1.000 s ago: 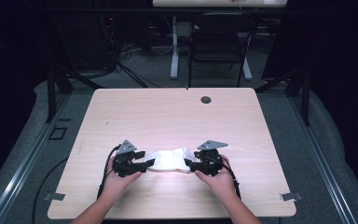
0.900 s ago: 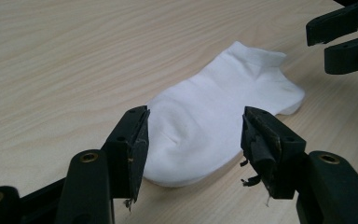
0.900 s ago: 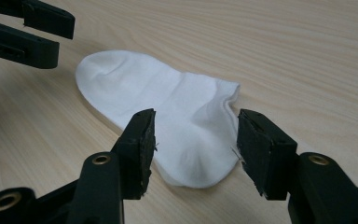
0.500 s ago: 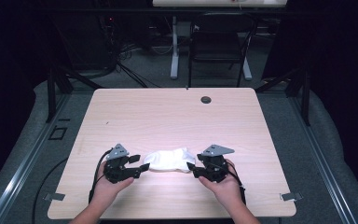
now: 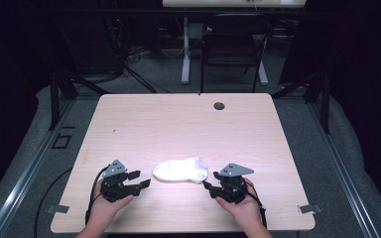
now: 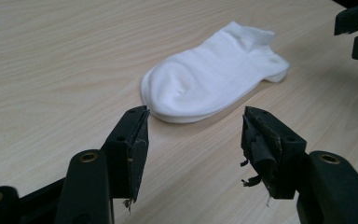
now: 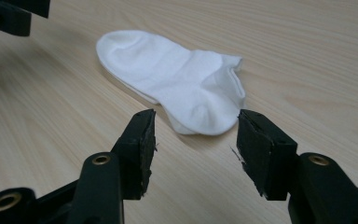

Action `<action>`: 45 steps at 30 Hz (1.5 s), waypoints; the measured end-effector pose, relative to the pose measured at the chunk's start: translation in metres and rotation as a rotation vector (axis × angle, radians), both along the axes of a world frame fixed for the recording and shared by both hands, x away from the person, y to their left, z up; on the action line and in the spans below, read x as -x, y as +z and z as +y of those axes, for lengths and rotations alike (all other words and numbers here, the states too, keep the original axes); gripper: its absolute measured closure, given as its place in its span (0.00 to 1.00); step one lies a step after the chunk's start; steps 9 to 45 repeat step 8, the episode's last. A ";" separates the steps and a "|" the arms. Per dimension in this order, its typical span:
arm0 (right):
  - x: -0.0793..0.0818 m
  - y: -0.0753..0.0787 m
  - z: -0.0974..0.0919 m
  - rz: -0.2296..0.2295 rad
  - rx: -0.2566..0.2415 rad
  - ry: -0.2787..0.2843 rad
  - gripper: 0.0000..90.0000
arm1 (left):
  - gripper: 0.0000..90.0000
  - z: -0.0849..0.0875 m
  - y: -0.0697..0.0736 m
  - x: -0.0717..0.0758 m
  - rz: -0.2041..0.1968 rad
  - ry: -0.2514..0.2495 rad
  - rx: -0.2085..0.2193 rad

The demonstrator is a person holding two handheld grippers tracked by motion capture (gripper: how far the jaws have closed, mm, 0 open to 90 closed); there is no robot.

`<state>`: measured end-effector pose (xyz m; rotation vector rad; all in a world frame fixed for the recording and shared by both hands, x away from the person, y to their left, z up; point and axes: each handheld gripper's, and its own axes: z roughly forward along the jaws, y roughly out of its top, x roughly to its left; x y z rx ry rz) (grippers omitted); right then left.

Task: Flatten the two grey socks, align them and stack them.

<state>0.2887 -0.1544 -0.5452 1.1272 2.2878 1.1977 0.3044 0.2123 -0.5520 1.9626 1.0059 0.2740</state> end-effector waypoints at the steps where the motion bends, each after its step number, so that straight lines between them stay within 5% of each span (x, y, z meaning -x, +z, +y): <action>1: 0.000 -0.003 -0.001 -0.004 0.015 0.002 0.53 | 0.47 0.000 -0.002 -0.001 0.006 0.002 -0.004; 5: -0.002 -0.010 -0.003 -0.007 0.025 -0.009 0.53 | 0.47 -0.002 -0.007 -0.003 -0.002 -0.003 -0.049; 8: -0.003 -0.014 -0.005 -0.014 0.028 -0.020 0.53 | 0.46 -0.005 -0.009 -0.004 0.007 -0.012 -0.025; 45: -0.003 -0.014 -0.005 -0.014 0.028 -0.020 0.53 | 0.46 -0.005 -0.009 -0.004 0.007 -0.012 -0.025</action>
